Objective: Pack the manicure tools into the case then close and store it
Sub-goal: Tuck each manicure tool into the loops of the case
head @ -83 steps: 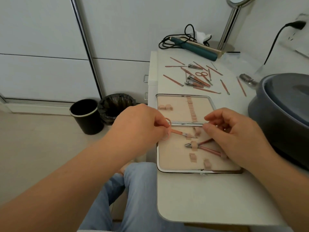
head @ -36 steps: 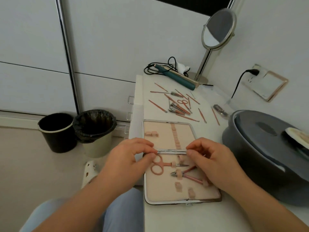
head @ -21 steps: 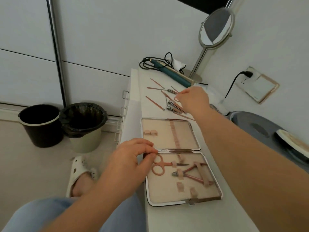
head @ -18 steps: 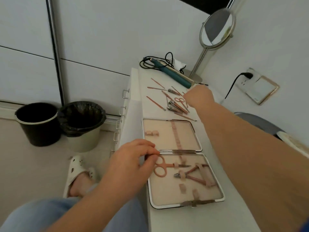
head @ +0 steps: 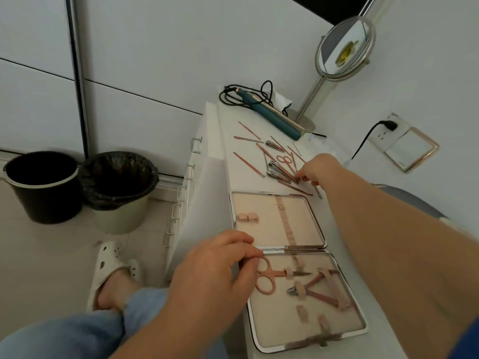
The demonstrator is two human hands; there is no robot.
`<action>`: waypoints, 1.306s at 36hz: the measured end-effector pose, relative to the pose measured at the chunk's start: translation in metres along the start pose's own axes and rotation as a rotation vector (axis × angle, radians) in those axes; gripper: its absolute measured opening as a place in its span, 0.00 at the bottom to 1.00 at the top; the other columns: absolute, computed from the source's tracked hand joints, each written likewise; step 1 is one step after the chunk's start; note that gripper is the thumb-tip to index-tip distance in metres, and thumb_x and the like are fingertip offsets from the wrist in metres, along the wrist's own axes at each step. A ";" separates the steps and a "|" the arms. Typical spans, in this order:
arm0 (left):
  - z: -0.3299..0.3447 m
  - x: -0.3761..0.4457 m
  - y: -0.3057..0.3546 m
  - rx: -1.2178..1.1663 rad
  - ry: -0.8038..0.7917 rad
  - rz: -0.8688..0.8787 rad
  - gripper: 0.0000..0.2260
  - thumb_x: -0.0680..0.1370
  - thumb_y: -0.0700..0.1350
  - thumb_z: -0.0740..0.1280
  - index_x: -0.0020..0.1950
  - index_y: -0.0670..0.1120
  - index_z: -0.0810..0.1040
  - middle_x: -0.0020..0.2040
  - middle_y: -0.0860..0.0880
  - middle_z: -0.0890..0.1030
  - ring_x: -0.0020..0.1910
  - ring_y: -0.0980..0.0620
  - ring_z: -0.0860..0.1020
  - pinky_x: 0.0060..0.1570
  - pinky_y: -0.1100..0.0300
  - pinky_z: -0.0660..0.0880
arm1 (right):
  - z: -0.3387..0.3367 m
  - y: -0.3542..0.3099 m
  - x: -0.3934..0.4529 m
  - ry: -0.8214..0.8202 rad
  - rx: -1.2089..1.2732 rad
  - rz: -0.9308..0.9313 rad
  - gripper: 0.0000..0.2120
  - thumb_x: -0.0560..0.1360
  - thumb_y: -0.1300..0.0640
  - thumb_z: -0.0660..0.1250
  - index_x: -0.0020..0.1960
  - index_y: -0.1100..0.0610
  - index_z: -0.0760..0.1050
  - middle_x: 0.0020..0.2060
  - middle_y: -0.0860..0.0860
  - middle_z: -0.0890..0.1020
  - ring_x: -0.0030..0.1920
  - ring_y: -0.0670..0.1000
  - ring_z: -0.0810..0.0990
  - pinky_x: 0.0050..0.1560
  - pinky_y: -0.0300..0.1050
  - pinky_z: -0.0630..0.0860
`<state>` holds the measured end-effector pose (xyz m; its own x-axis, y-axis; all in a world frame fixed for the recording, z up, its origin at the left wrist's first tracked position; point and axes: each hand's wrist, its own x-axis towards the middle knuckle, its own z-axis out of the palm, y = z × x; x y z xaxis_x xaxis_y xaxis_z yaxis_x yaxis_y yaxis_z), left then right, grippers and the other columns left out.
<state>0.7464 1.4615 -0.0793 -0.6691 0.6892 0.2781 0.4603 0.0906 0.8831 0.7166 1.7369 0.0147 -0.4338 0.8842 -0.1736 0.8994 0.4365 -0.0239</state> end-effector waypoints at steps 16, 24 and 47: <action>0.000 0.001 0.002 0.062 0.010 0.028 0.15 0.70 0.55 0.63 0.52 0.72 0.65 0.57 0.76 0.64 0.52 0.68 0.72 0.50 0.62 0.74 | 0.008 0.000 0.005 0.152 0.311 -0.043 0.10 0.69 0.58 0.67 0.34 0.61 0.69 0.31 0.55 0.71 0.35 0.53 0.72 0.35 0.42 0.67; -0.001 0.000 0.003 0.105 -0.018 0.027 0.09 0.72 0.51 0.67 0.47 0.66 0.76 0.49 0.76 0.71 0.52 0.70 0.71 0.54 0.68 0.69 | -0.001 -0.004 -0.050 0.083 0.907 -0.081 0.06 0.68 0.59 0.67 0.39 0.62 0.77 0.32 0.55 0.77 0.31 0.50 0.72 0.29 0.42 0.66; -0.016 -0.005 0.042 -0.187 0.086 0.032 0.11 0.69 0.45 0.71 0.42 0.63 0.81 0.43 0.63 0.83 0.45 0.63 0.80 0.49 0.65 0.76 | 0.029 0.084 -0.199 -0.462 0.883 -0.459 0.06 0.69 0.59 0.68 0.33 0.56 0.81 0.23 0.53 0.75 0.22 0.47 0.67 0.23 0.37 0.64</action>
<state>0.7596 1.4504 -0.0369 -0.7071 0.6247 0.3314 0.3713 -0.0709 0.9258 0.8796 1.5927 0.0184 -0.8405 0.4400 -0.3161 0.4602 0.2719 -0.8452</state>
